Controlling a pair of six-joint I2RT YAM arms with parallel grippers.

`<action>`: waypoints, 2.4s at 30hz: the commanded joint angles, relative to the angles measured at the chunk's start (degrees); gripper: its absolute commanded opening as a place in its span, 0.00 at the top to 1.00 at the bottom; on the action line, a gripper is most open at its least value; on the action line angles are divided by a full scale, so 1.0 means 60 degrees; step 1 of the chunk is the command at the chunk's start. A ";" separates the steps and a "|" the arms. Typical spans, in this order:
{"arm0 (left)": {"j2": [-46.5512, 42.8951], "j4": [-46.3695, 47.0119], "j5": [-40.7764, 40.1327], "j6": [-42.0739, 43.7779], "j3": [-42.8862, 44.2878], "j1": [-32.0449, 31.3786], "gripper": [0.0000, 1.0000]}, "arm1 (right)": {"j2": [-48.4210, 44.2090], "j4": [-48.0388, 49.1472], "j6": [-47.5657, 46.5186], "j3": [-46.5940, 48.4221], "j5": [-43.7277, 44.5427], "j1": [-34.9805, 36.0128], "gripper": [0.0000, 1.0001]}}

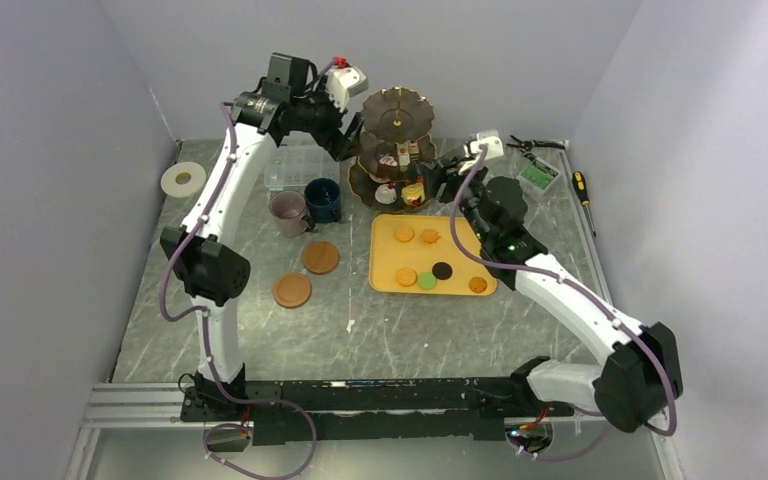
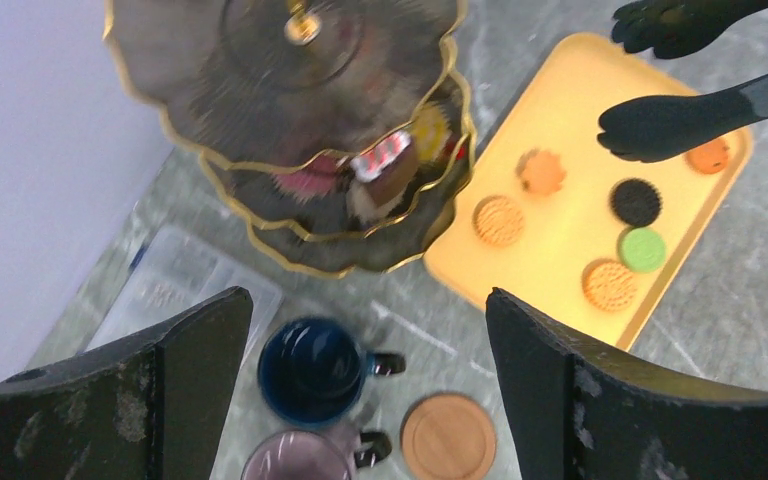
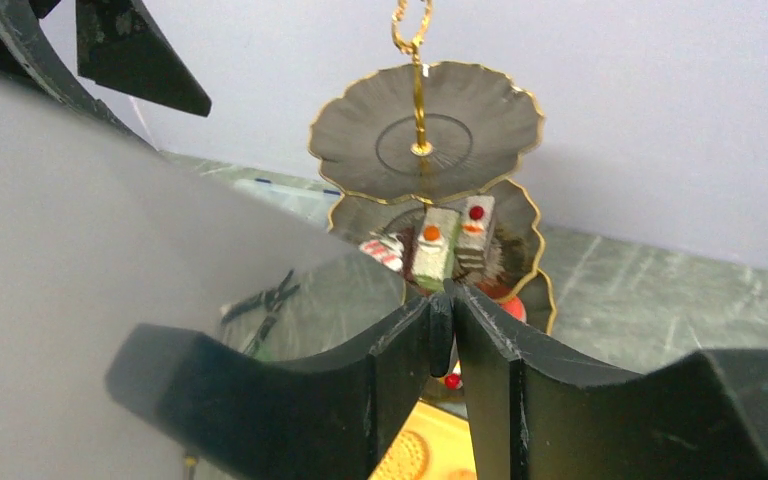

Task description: Serve the afternoon tea

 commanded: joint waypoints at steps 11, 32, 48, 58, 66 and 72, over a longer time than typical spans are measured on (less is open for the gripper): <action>0.0199 0.6172 0.3707 -0.0891 -0.2027 -0.0030 0.07 | -0.2145 -0.1067 0.0230 -0.1249 0.0730 -0.0217 0.40; 0.3985 1.1521 0.5519 -0.4878 0.0660 0.0260 0.17 | -0.3089 -0.1380 0.0632 -0.2091 0.0490 -0.0364 0.45; 0.5184 1.3290 0.6087 -0.5604 0.1611 0.0118 0.43 | -0.2847 -0.1373 0.1001 -0.2188 0.0177 -0.0480 0.50; 0.5117 1.3449 0.6010 -0.5400 0.1585 -0.0241 0.73 | -0.3063 -0.1585 0.1084 -0.2300 0.0218 -0.0498 0.54; 0.4006 1.4096 0.3945 -0.4126 -0.0054 -0.0539 0.97 | -0.3211 -0.1647 0.1128 -0.2382 0.0189 -0.0510 0.55; 0.3153 1.4743 0.2046 -0.3623 -0.1154 -0.0706 0.97 | -0.3315 -0.1782 0.1081 -0.2380 0.0150 -0.0522 0.55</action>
